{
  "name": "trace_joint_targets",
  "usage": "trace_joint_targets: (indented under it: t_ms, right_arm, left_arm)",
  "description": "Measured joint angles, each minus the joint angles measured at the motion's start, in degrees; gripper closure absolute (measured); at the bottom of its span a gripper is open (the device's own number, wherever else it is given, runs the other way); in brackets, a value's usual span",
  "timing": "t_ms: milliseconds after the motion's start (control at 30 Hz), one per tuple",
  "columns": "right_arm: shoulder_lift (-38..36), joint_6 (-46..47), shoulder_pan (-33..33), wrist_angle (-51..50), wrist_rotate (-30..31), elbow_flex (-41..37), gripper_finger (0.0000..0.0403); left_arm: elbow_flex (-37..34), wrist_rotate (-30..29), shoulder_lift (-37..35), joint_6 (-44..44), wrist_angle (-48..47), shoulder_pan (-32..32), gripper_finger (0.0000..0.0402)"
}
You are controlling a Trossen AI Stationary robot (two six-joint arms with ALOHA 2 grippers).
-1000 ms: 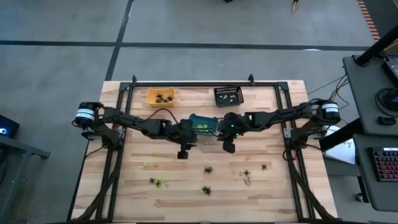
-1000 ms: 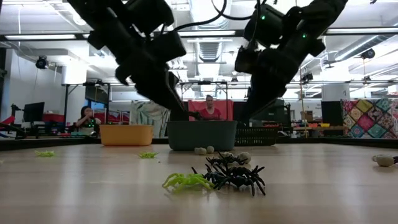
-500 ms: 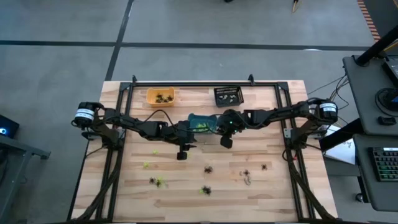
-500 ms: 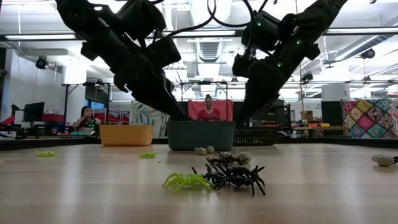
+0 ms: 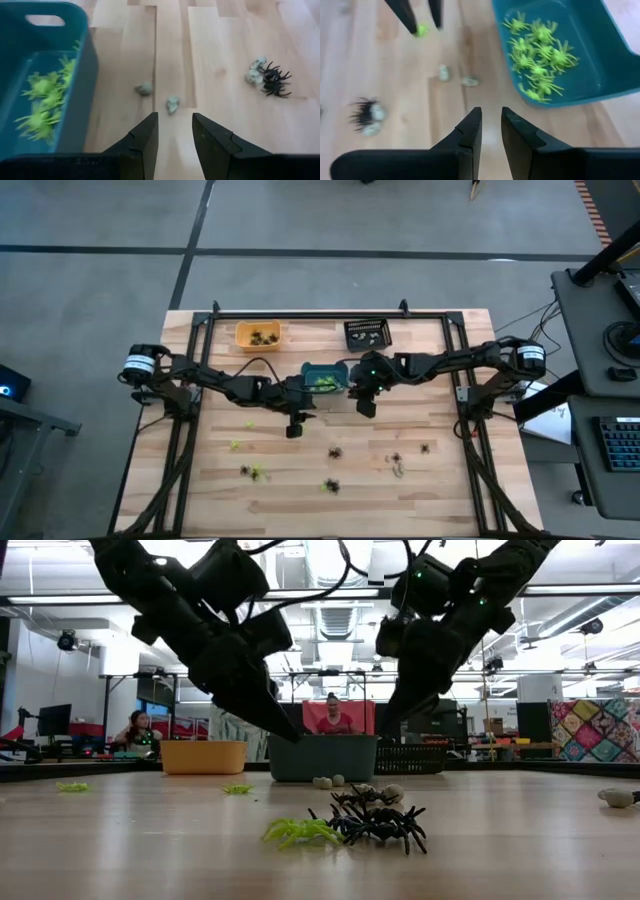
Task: Sort Halloween decoration
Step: Adjust the blue bin
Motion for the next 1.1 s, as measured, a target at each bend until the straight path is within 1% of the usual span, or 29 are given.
trace_joint_targets:
  t_ms: [67, 167, 467, 567, 800, 1100]
  right_arm:
    - [-1.0, 0.2, 0.1, 0.0, -0.5, 0.0, 0.0339]
    - [-2.4, 0.0, 0.4, -0.1, -0.6, 0.0, 0.0339]
    - [-4.6, -1.4, 0.6, -0.9, -0.5, 0.0, 0.0339]
    - [-4.6, -1.5, 0.6, -1.1, -0.5, 0.0, 0.0339]
    - [-4.6, -1.5, 0.6, -1.1, -0.5, 0.0, 0.0339]
    - [-4.6, -1.5, 0.6, -1.3, -0.5, 0.0, 0.0339]
  left_arm:
    - [0.0, 1.1, 1.0, -0.2, 1.6, -0.1, 0.0299]
    - [0.0, 1.2, 3.0, 0.1, 5.4, -0.6, 0.0299]
    - [0.5, 1.2, 7.4, 2.2, 9.7, -0.7, 0.0297]
    - [0.6, 1.2, 8.6, 2.4, 11.1, -0.7, 0.0283]
    - [0.6, 0.2, 10.5, 1.5, 11.7, -0.7, 0.0236]
    - [0.6, 0.2, 10.8, 1.9, 10.9, -0.7, 0.023]
